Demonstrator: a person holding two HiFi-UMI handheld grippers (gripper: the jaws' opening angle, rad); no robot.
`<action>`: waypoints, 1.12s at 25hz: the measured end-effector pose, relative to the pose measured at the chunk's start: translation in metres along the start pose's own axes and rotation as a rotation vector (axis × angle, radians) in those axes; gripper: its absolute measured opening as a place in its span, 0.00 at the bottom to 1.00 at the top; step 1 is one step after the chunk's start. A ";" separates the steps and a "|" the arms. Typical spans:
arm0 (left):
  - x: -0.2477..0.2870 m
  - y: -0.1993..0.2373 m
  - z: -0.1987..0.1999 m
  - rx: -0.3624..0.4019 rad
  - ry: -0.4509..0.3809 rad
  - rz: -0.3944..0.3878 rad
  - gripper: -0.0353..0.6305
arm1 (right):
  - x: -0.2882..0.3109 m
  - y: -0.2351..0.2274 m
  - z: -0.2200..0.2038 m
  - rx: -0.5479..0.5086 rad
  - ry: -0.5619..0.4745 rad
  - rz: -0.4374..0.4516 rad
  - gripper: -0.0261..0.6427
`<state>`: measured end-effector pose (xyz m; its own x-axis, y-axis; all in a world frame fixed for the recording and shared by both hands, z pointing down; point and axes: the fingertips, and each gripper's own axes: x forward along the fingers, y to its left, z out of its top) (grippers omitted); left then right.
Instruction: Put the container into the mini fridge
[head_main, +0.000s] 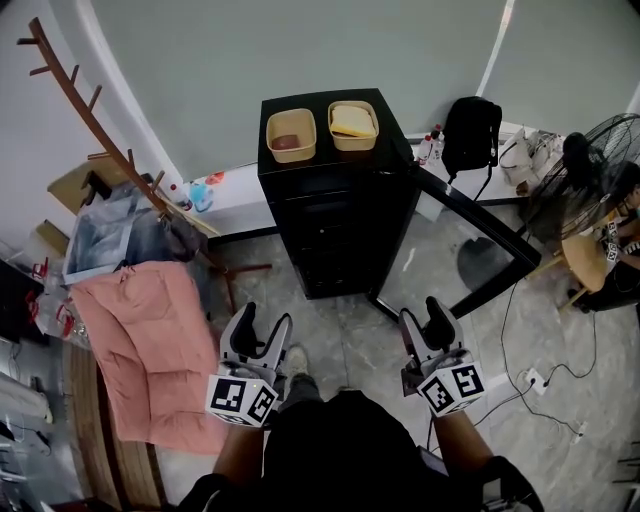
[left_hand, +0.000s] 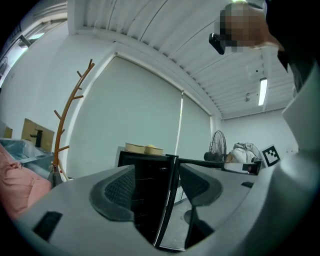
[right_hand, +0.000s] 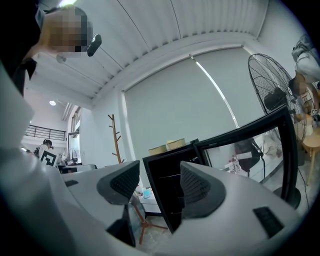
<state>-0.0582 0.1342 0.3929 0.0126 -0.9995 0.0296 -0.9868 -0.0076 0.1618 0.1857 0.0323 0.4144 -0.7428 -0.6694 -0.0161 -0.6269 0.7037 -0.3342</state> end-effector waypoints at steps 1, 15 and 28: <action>0.004 0.001 0.000 0.005 -0.002 -0.006 0.49 | 0.003 -0.001 0.002 -0.002 -0.005 -0.003 0.44; 0.105 0.060 0.024 0.050 -0.047 -0.094 0.49 | 0.092 0.007 0.008 -0.060 0.001 -0.002 0.43; 0.173 0.093 0.025 0.074 -0.017 -0.265 0.48 | 0.156 0.002 0.011 -0.032 0.017 -0.066 0.42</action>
<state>-0.1515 -0.0399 0.3879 0.2699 -0.9627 -0.0210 -0.9585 -0.2707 0.0892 0.0713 -0.0732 0.4013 -0.7034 -0.7105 0.0207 -0.6815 0.6658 -0.3039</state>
